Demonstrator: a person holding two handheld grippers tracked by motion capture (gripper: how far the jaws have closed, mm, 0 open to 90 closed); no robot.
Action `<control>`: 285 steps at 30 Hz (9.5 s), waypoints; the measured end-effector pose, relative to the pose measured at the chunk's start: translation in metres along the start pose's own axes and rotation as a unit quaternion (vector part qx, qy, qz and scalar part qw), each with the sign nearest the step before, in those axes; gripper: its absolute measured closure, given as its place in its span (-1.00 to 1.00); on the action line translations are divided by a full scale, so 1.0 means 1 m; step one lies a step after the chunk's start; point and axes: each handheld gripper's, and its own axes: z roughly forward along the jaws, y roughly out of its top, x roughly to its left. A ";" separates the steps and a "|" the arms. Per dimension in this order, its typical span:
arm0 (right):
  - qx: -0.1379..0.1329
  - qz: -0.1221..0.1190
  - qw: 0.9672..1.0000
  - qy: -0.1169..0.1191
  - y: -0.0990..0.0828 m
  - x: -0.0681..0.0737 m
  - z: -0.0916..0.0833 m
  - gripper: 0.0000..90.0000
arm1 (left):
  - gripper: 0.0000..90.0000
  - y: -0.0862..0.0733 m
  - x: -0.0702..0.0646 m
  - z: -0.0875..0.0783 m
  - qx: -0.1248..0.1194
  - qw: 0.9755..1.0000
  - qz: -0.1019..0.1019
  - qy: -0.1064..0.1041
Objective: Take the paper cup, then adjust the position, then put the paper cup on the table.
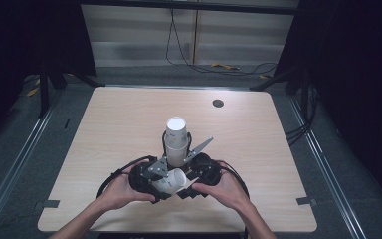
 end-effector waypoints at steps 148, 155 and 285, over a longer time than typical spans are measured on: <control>-0.207 0.008 0.978 0.014 -0.022 -0.011 -0.025 -0.18 | -0.65 -0.048 0.021 -0.045 -0.293 0.948 -0.119 -0.020; -0.217 0.004 0.976 0.014 -0.023 -0.010 -0.026 -0.18 | -0.65 -0.047 0.021 -0.047 -0.299 0.946 -0.123 -0.025; -0.254 -0.019 0.967 0.014 -0.021 -0.002 -0.019 -0.67 | -0.44 -0.055 0.026 -0.055 -0.316 0.940 -0.126 -0.034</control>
